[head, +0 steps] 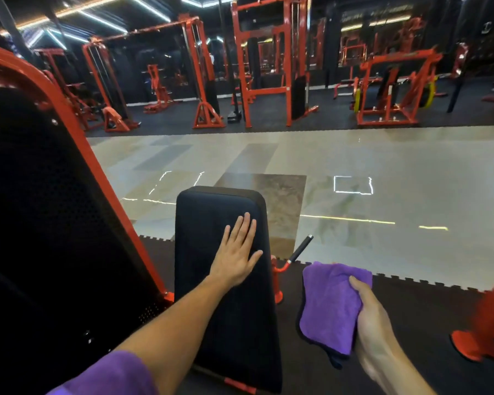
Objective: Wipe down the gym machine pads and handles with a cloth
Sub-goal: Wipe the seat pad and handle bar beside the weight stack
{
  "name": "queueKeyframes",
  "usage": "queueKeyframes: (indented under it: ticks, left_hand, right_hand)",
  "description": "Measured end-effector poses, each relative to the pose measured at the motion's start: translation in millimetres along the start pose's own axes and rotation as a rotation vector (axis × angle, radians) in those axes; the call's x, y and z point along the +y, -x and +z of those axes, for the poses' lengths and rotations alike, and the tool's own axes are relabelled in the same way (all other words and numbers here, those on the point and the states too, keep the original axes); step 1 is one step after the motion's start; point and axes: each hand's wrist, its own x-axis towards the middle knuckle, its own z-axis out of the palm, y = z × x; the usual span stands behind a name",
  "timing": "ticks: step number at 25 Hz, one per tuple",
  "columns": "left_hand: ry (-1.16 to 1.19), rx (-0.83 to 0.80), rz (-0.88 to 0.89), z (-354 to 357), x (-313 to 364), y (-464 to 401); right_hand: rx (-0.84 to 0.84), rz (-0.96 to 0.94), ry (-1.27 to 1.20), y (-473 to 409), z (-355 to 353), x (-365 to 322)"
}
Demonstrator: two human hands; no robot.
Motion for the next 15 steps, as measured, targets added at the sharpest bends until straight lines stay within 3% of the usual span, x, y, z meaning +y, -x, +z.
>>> queueKeyframes:
  ticks: [5, 8, 11, 13, 15]
  left_hand:
    - [-0.056, 0.329, 0.14, 94, -22, -3]
    - [-0.056, 0.472, 0.222, 105, -32, -16]
    - [-0.049, 0.43, 0.305, 121, -36, 7]
    - [-0.057, 0.28, 0.538, 161, -42, 60]
    - [-0.189, 0.252, 0.696, 203, -58, 112]
  right_hand:
    - [0.093, 0.044, 0.016, -86, 1, 83]
    - [0.173, 0.105, -0.004, -137, 2, 158]
    - [0.226, 0.177, 0.021, -155, 10, 222]
    - [0.279, 0.203, 0.103, -152, 10, 260]
    - [0.304, 0.254, 0.21, -148, 2, 292]
